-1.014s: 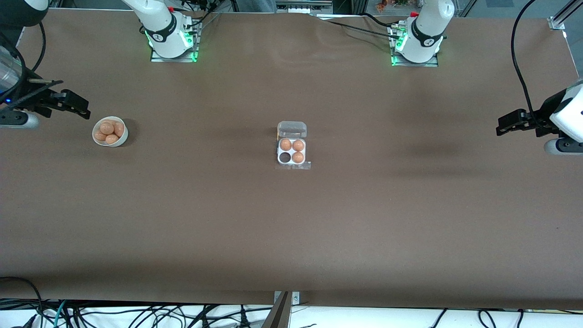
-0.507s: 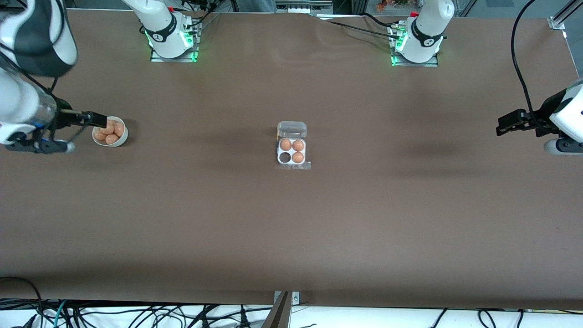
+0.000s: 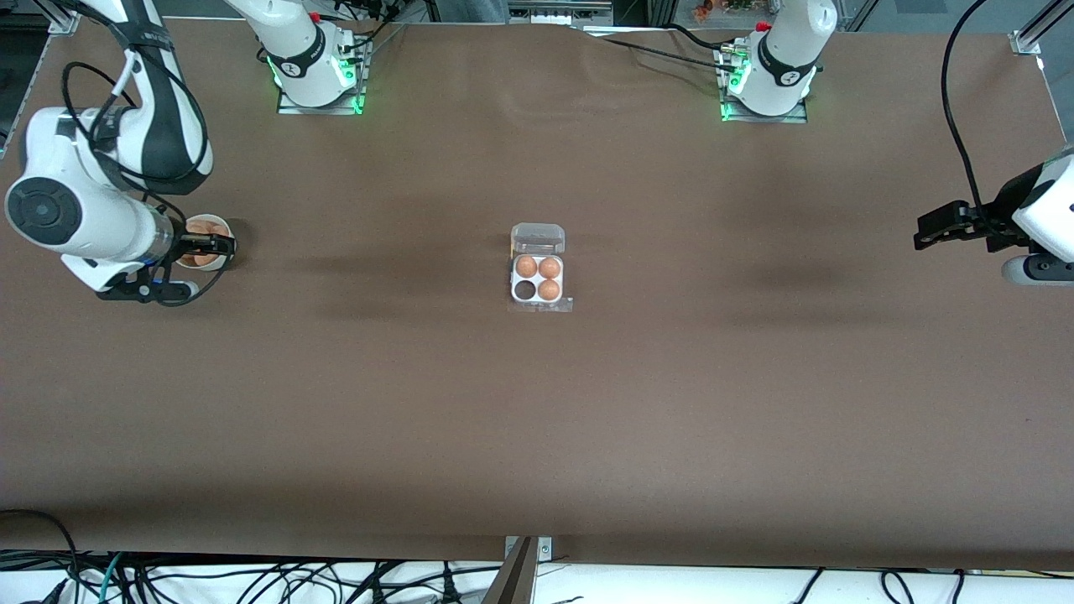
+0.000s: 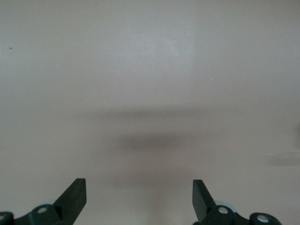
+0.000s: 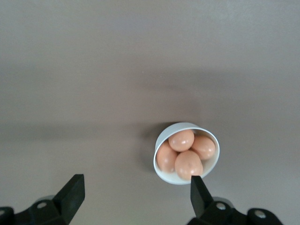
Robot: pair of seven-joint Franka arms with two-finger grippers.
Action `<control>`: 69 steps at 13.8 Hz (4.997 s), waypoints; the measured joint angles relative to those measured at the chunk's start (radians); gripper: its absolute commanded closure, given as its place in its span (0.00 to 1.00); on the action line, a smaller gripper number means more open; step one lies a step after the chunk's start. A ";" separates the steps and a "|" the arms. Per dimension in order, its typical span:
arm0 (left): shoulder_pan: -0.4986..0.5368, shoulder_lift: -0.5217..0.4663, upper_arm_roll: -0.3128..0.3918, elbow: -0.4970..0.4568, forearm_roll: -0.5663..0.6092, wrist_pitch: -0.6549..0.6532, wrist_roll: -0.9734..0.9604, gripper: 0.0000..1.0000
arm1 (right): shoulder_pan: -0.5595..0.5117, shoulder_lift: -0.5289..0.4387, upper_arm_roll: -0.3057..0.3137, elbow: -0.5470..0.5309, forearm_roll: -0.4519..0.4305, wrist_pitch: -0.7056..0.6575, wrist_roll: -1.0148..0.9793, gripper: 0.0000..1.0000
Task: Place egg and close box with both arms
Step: 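Move the right gripper down over the white egg bowl, then close the right gripper on one brown egg and lift it, then carry the egg with the right gripper over the carton's empty slot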
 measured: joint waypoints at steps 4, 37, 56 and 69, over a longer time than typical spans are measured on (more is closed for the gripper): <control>0.000 0.000 0.000 0.000 0.000 0.000 0.000 0.00 | -0.001 -0.043 -0.070 -0.215 -0.112 0.240 -0.004 0.00; 0.001 0.000 0.000 0.000 0.000 0.000 0.000 0.00 | 0.002 -0.003 -0.196 -0.339 -0.224 0.447 -0.035 0.57; 0.002 0.000 0.001 0.000 0.000 0.000 0.000 0.00 | 0.015 0.002 0.014 0.030 -0.008 -0.064 -0.025 0.61; 0.002 0.000 0.001 0.000 0.000 0.000 0.000 0.00 | 0.318 0.312 0.182 0.481 0.191 -0.164 0.577 0.62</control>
